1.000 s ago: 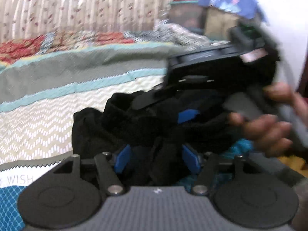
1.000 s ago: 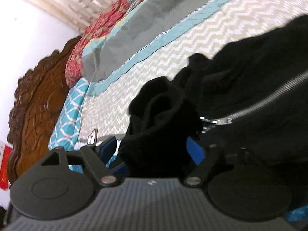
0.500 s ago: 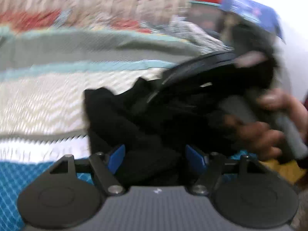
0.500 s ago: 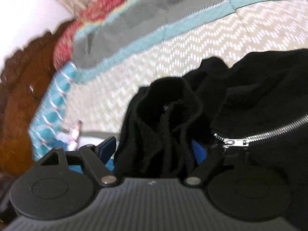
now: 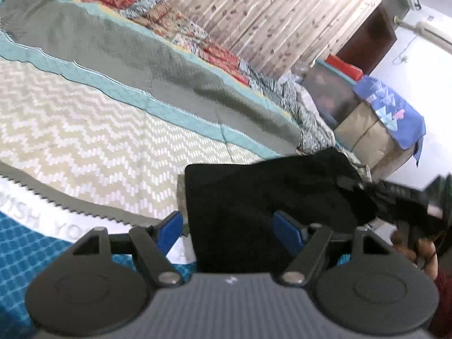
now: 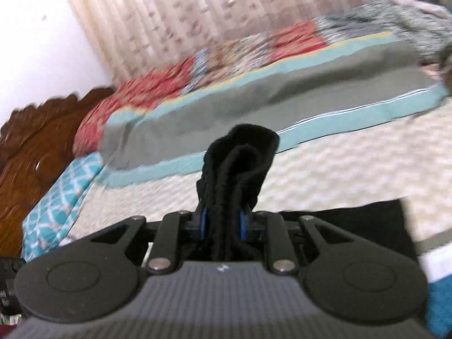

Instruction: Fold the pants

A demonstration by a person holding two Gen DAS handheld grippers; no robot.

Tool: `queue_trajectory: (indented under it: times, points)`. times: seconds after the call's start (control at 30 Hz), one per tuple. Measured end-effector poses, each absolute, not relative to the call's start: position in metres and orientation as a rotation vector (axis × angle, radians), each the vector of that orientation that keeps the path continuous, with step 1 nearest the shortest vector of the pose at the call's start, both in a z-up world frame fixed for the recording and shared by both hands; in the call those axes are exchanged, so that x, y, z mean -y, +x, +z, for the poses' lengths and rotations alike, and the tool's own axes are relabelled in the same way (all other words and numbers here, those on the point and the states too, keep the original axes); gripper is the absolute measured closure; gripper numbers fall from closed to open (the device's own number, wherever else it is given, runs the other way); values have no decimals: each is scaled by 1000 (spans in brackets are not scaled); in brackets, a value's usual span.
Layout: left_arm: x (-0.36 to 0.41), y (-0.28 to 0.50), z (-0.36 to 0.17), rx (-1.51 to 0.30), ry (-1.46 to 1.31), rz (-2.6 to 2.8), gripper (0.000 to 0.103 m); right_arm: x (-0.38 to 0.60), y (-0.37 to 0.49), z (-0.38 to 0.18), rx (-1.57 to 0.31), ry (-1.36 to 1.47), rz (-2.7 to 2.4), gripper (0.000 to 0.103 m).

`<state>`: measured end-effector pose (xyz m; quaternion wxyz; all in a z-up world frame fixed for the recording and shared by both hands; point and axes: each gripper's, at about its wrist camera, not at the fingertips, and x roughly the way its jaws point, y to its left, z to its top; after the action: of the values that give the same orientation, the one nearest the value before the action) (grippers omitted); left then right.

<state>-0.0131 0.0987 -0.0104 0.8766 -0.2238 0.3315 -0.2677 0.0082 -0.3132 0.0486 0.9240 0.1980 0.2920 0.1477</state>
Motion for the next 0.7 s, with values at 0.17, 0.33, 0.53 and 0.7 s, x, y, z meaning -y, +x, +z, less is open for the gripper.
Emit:
queue_trajectory:
  times: [0.17, 0.33, 0.53, 0.7]
  points:
    - [-44, 8, -14, -763, -365, -599, 31, 379, -7, 9, -646, 527, 162, 79]
    - [0, 1, -24, -837, -265, -622, 31, 392, -10, -34, -724, 636, 82, 79]
    - [21, -4, -31, -887, -184, -612, 31, 380, -12, -25, -708, 632, 103, 79]
    - [16, -6, -29, -899, -158, -575, 31, 373, -3, -15, -690, 638, 142, 79]
